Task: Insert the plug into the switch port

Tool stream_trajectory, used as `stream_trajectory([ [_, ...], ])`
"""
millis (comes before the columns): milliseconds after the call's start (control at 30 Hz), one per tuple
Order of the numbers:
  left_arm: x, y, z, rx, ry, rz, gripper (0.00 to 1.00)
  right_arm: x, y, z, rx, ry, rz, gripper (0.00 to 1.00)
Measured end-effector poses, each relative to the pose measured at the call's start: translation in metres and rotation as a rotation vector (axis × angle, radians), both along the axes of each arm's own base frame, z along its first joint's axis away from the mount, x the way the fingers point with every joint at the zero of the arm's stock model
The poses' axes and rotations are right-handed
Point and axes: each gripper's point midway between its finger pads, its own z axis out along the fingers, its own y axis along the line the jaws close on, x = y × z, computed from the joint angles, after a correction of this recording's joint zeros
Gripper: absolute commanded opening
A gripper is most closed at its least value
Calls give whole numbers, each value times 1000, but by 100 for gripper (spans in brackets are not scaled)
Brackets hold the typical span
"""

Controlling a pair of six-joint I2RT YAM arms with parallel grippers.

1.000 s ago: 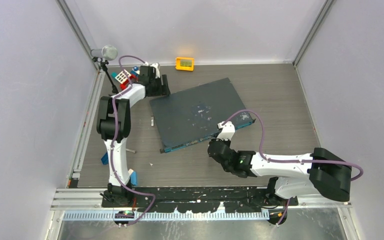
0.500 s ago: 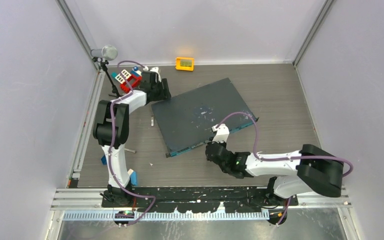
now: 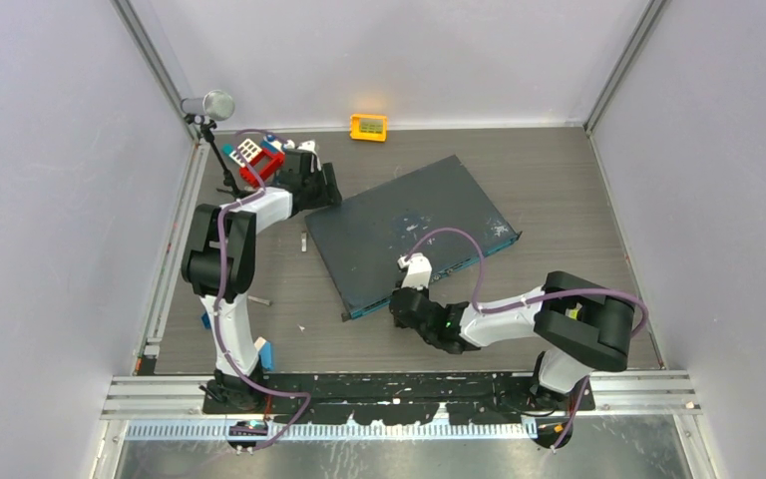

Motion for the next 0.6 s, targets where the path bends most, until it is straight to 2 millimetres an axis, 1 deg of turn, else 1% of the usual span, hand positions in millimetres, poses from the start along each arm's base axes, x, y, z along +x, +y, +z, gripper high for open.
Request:
stream_trajectory([
  [367,0,0,0,-1,3,0,63,0,-4,0,-1,-5,-61,0],
  [600,0,0,0,-1,2,1,63,3,-1,0,-32,-14,-66,0],
])
